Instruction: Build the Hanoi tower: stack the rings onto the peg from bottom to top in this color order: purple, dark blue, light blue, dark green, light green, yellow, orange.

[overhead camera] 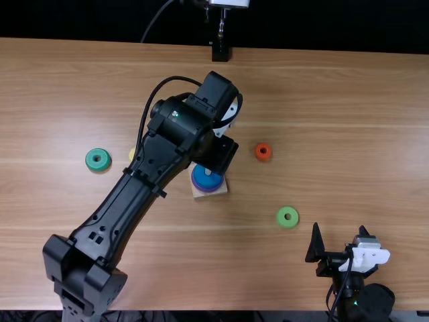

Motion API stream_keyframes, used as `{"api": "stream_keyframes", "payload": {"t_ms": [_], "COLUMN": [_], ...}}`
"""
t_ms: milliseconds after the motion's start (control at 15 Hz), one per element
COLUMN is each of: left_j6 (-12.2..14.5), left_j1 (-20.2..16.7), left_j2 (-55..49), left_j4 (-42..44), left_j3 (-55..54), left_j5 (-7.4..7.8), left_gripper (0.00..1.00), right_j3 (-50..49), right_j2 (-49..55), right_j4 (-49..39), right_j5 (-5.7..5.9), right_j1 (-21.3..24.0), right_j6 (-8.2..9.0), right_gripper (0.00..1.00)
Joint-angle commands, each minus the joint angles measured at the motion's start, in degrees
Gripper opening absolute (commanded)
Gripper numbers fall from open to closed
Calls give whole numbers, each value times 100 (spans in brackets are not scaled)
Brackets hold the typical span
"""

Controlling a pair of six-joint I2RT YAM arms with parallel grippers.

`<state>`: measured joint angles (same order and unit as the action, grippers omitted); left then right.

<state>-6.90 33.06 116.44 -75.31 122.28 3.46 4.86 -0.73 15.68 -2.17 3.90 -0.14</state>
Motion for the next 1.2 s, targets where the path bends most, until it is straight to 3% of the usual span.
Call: {"api": "stream_keyframes", "payload": {"t_ms": [0,200,1133], "left_j6": [-38,-49,4], "left_j1": [34,8,-370], "left_j2": [133,256,195], "left_j4": [11,11,-52], "left_j3": [235,332,340], "left_j5": [44,170,160], "left_gripper": [0,0,0], "right_j3": [-398,-398,-398], "right_j2": [73,73,73], "right_j4": [389,400,389], "right_j5": [-57,-57,-57], "right_j1": [67,67,67], "right_j6": [-17,-17,-17], "right_gripper": [100,100,100]}}
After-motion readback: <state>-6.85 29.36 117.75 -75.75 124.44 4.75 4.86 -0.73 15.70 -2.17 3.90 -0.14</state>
